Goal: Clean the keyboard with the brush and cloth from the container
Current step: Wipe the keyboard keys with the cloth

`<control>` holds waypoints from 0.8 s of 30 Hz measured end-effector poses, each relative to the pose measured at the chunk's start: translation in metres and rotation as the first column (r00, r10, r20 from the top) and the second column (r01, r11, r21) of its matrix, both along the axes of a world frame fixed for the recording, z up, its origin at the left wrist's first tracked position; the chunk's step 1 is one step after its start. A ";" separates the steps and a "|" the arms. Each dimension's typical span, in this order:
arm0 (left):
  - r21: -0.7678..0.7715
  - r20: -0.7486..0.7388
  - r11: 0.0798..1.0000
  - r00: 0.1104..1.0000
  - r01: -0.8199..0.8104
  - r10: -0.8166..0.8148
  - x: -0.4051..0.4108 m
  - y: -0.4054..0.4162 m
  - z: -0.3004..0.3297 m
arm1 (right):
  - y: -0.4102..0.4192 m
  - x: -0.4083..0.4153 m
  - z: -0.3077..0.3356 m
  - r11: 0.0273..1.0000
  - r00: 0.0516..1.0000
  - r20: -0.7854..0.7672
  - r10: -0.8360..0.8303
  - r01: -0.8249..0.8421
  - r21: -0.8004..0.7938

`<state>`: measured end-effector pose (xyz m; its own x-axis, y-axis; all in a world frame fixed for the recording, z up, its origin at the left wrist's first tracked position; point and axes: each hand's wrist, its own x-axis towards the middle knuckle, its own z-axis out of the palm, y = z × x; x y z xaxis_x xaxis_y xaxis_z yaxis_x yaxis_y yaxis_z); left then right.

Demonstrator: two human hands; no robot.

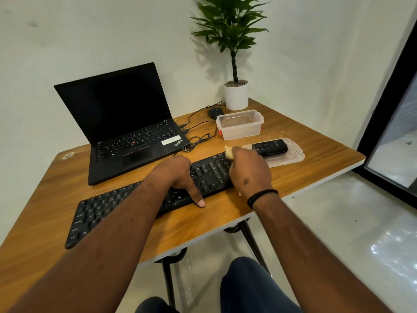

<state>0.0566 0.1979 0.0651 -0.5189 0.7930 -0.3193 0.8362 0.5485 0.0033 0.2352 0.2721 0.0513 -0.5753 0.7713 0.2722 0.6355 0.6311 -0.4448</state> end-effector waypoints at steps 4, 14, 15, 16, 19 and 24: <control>0.004 -0.032 1.000 0.999 0.019 -0.018 0.001 0.002 0.000 | -0.047 -0.008 -0.023 0.982 0.977 0.129 0.170 -0.179 0.060; 0.011 -0.011 1.000 1.000 0.011 -0.011 0.000 -0.002 -0.002 | -0.026 0.021 -0.025 0.996 0.969 -0.231 0.084 -0.091 -0.017; 0.011 -0.007 1.000 1.000 0.011 -0.011 0.000 -0.003 -0.001 | -0.021 0.022 -0.024 0.999 0.967 -0.250 0.044 -0.048 -0.009; 0.011 -0.004 1.000 1.000 0.010 -0.010 0.001 -0.004 -0.001 | -0.019 0.022 -0.025 1.000 0.972 -0.237 0.013 -0.014 -0.002; 0.010 0.000 1.000 1.000 0.003 -0.003 0.000 -0.003 0.000 | -0.033 0.015 -0.032 1.000 0.996 -0.086 0.007 -0.005 0.022; 0.043 -0.051 0.997 0.997 0.065 -0.063 -0.003 0.000 -0.004 | -0.085 -0.001 -0.037 0.965 0.967 0.037 0.251 -0.253 0.067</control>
